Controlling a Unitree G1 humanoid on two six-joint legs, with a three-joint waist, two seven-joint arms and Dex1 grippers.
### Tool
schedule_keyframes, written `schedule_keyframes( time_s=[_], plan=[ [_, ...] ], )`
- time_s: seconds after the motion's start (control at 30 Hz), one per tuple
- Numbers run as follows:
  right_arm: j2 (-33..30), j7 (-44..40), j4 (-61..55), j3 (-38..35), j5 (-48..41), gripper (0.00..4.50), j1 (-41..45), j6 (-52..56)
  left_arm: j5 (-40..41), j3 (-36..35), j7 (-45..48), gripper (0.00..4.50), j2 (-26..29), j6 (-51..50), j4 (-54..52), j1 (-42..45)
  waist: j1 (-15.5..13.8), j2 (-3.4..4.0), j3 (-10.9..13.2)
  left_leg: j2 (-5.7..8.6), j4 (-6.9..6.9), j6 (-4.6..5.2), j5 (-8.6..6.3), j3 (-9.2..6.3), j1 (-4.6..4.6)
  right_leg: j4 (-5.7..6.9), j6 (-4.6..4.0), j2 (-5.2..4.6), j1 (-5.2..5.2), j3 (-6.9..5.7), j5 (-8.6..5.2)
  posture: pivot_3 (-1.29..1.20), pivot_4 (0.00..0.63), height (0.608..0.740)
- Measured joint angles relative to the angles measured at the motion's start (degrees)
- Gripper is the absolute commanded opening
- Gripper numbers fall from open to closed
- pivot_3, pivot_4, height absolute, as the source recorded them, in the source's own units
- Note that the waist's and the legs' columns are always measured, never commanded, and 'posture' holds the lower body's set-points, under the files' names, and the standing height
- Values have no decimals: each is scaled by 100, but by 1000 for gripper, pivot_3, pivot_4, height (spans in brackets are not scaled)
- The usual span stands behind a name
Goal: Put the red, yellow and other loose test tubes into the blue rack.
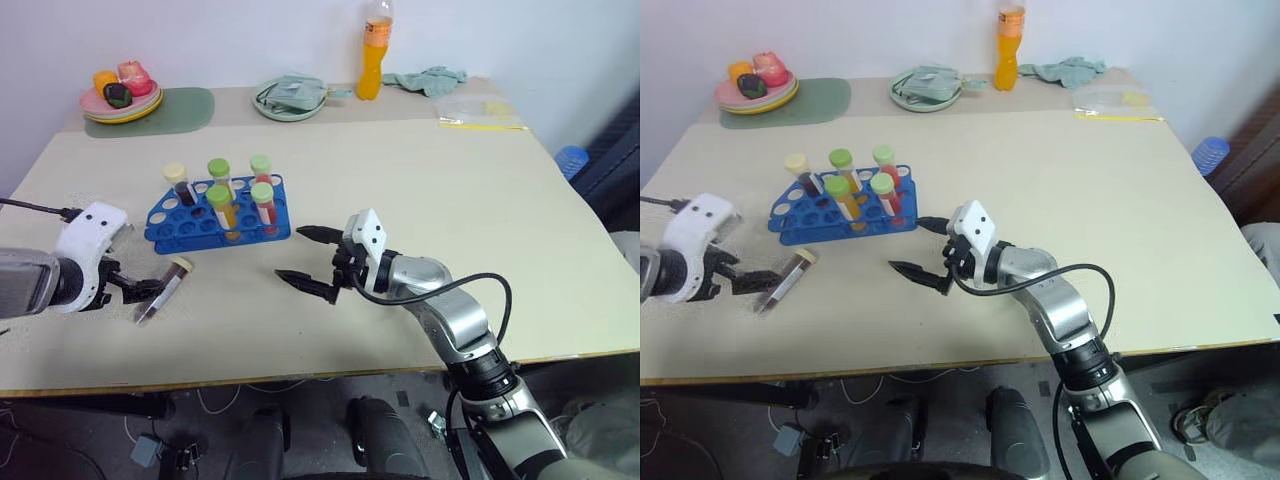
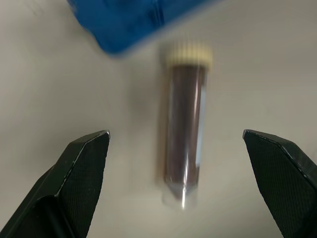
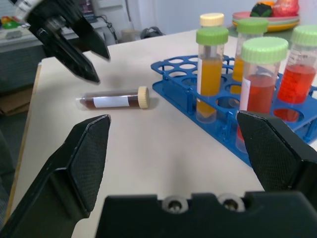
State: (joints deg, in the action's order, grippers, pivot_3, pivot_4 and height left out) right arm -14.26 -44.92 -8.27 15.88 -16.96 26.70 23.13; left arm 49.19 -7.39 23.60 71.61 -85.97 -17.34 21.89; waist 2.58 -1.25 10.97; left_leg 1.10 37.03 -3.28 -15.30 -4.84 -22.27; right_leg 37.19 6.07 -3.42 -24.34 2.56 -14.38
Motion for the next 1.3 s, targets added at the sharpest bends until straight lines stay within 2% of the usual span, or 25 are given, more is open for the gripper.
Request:
schedule_keyframes(
  time_s=[0.2, 0.33, 0.43, 0.6, 0.63, 0.77, 0.87, 0.93, 1.0, 1.03, 1.13, 1.23, 1.3],
  plan=[
    [14, 24, 15, 46, 46, 4500, -16, -37, -883, 1979, 767, 4438, -227, 157, 1262, 1647, -4, -1, 0, 0, 3, -2, 1, 3, -11, 1, -1, 2, -12, 3, 0, 0, 150, 740],
    [39, 87, 3, 61, 51, 4500, -41, -37, -1484, 2980, 1253, 4438, -556, 358, 1756, 2191, -7, -2, 0, 1, 7, -1, 1, 5, -13, 1, 0, -1, -12, 4, 0, 0, 150, 740],
    [50, 152, 0, 58, 52, 4500, -73, -36, -1712, 3375, 1508, 3536, -745, 365, 1891, 2348, 2, -4, 1, 0, 7, -1, 1, 4, -14, 3, 0, 0, -14, 5, 0, 0, 150, 740],
    [68, 240, -4, 58, 53, 4500, -94, -36, -1977, 3464, 1818, 992, -740, 407, 1942, 2384, -2, -4, 1, 0, 8, -1, 1, 4, -14, 2, 1, -1, -15, 5, 0, 0, 150, 740],
    [69, 249, -7, 59, 53, 4500, -93, -36, -2009, 3448, 1878, 747, -713, 427, 1931, 2348, -1, -4, 1, 0, 8, -1, 1, 4, -14, 2, 1, -1, -15, 5, 0, 0, 150, 740],
    [53, 248, -81, 60, 45, 4500, -102, -13, -1989, 2960, 2251, 741, -268, 832, 1545, 1646, 55, -4, 1, -3, 5, -1, 1, 5, -15, 3, 0, -1, -20, 7, 0, 0, 150, 740],
    [-194, 24, -217, 48, -79, 4500, -167, 115, -1970, 1609, 2428, 741, 100, 1694, 1295, 482, 53, -2, 2, -4, 5, 0, 1, 4, -18, 3, -2, -6, -24, 6, -1, 0, 150, 740],
    [-402, -231, -311, 50, -218, 4500, -237, 246, -1974, 262, 2406, 741, -45, 2288, 1244, -240, -1, -2, 2, -4, 7, 0, 1, 4, -18, 0, -2, -12, -21, 3, -1, 0, 150, 740],
    [-484, -378, -322, 54, -295, 4500, -243, 311, -1980, -812, 2194, 741, -474, 2671, 1161, -502, -42, -1, 3, -1, 10, 1, 0, 3, -15, 2, -2, -16, -12, -3, -1, 0, 150, 740],
    [-482, -458, -327, 62, -343, 4500, -241, 335, -1971, -1406, 1952, 741, -858, 2855, 1049, -533, -67, -3, 2, -1, 13, 1, 0, 0, -14, -2, -1, -16, -6, -5, 0, 0, 150, 740],
    [-482, -603, -326, 78, -375, 4500, -202, 350, -1936, -2452, 997, 741, -2021, 3344, 642, -296, -133, -12, -2, 2, 20, 1, -1, 1, -14, -1, 2, -19, -5, -4, 2, 0, 150, 740],
    [-417, -694, -265, 109, -374, 4500, -75, 339, -2374, -2668, -302, 741, -3241, 4202, -10, -77, -184, -20, -7, 5, 22, 0, -1, 1, -14, 0, 3, -24, -5, -3, 4, 0, 150, 740],
    [-332, -739, -222, 144, -371, 4500, -23, 299, -2996, -2336, -1150, 741, -4000, 5010, -321, -82, -197, -26, -11, 8, 22, -1, 0, 3, -15, -2, 4, -27, -5, -3, 6, 0, 150, 740]
  ],
)
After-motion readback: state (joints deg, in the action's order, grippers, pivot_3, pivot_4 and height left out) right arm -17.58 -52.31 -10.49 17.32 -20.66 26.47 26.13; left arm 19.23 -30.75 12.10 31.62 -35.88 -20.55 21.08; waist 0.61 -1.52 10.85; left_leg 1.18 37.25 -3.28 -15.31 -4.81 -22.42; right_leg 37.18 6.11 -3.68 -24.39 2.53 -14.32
